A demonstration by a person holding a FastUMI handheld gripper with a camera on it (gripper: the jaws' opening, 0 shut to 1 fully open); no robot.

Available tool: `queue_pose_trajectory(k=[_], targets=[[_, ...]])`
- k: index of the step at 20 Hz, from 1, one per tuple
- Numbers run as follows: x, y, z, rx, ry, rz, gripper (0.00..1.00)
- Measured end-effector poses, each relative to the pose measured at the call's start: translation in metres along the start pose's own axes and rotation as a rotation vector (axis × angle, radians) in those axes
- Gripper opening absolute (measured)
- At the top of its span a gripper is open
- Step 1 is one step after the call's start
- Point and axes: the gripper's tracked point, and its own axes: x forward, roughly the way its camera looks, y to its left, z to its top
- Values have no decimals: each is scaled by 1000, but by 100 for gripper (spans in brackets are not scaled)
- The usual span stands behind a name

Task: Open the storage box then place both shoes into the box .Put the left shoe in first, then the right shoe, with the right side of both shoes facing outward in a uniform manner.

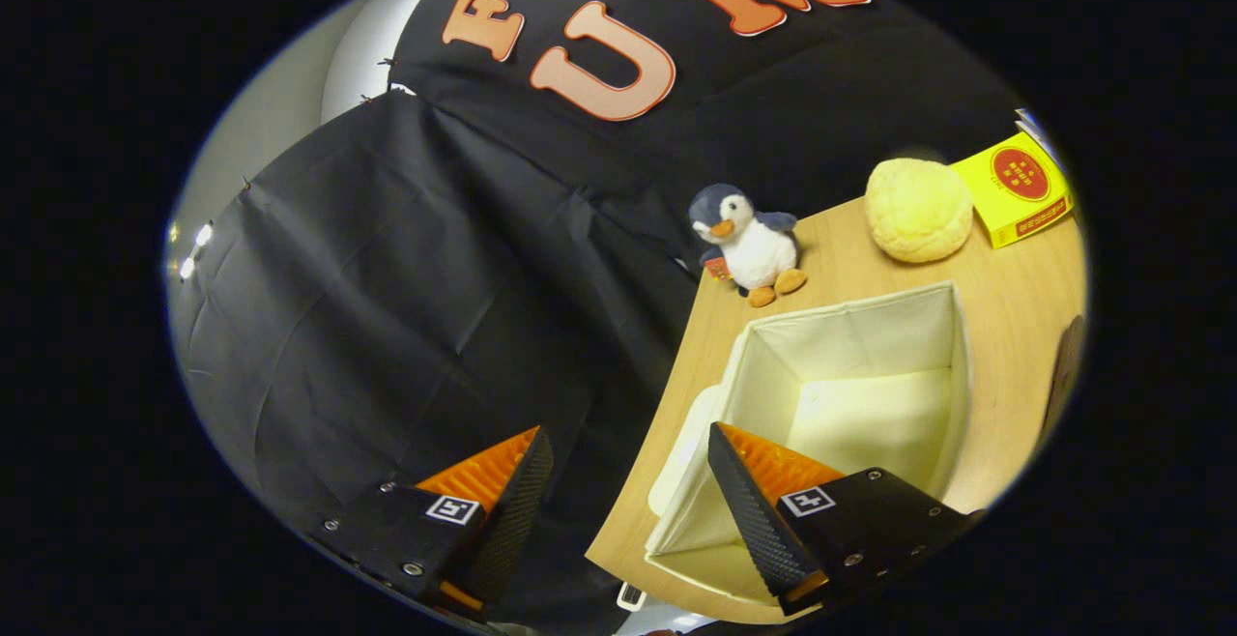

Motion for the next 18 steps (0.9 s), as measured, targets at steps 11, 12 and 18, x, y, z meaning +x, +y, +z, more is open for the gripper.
queue_pose_trajectory(k=[11,12,18], targets=[[-115,-156,27,-126,-143,-393,98],[-126,-173,26,-146,-142,-440,98],[-187,-261,12,-232,-102,-670,98]])
